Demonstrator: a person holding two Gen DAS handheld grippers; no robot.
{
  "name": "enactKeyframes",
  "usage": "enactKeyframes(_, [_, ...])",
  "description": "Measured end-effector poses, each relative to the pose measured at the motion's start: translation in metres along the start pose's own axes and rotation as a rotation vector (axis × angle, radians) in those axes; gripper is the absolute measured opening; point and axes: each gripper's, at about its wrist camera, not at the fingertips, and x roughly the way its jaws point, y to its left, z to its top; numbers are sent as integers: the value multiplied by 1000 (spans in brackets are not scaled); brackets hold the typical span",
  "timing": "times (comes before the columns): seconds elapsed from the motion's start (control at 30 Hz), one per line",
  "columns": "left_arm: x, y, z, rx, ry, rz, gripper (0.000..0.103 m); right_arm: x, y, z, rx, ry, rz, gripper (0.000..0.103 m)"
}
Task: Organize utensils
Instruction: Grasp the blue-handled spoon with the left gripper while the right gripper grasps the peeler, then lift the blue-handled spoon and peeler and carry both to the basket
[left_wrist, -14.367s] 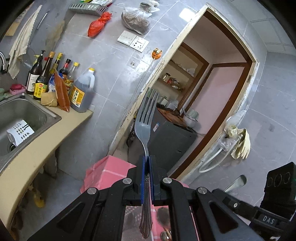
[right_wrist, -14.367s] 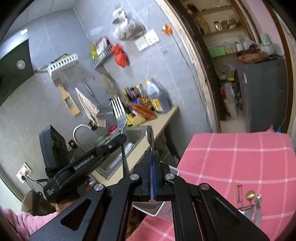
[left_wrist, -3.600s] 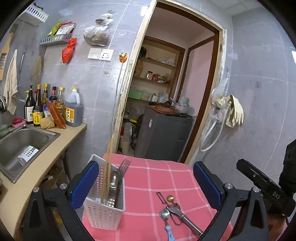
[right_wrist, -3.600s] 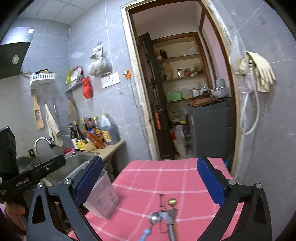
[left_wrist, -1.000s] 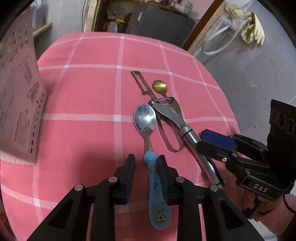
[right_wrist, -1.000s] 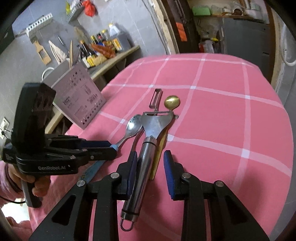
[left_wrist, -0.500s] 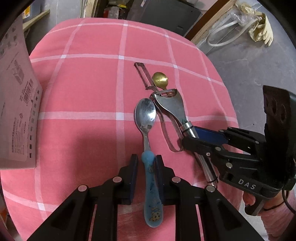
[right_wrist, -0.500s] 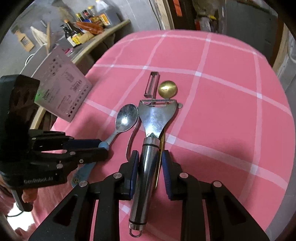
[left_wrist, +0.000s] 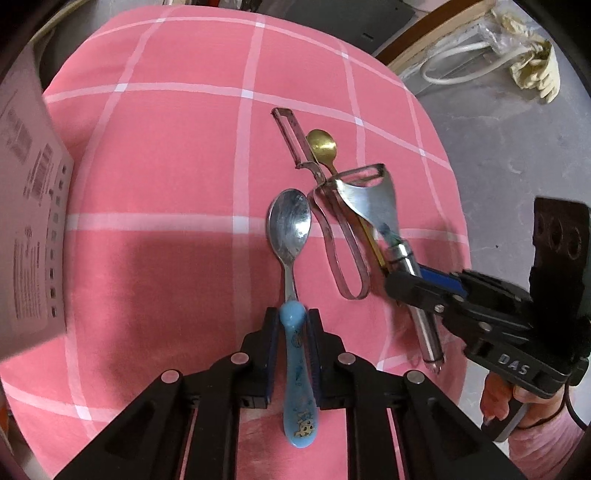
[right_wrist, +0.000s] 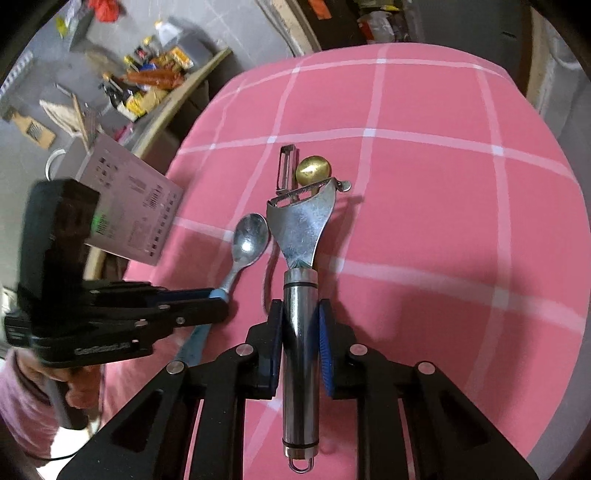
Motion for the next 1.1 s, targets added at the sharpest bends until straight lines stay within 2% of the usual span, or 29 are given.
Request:
enactKeyframes(0.17, [-6, 4, -22, 6, -100, -28, 14, -14, -13, -23, 72, -101, 18, 16])
enactKeyframes(0.3, [-9, 2, -34, 40, -179, -15, 13, -18, -16, -35, 131, -176, 28, 16])
enactKeyframes(0.5, [-25, 5, -52, 67, -252, -26, 13, -32, 0, -35, 124, -294, 23, 16])
enactKeyframes(0.8, [-80, -6, -72, 122, -406, -72, 13, -74, 25, -24, 86, -463, 42, 16])
enactKeyframes(1.1, [-181, 2, -69, 96, -655, -110, 13, -107, 73, 7, 45, -638, 135, 16])
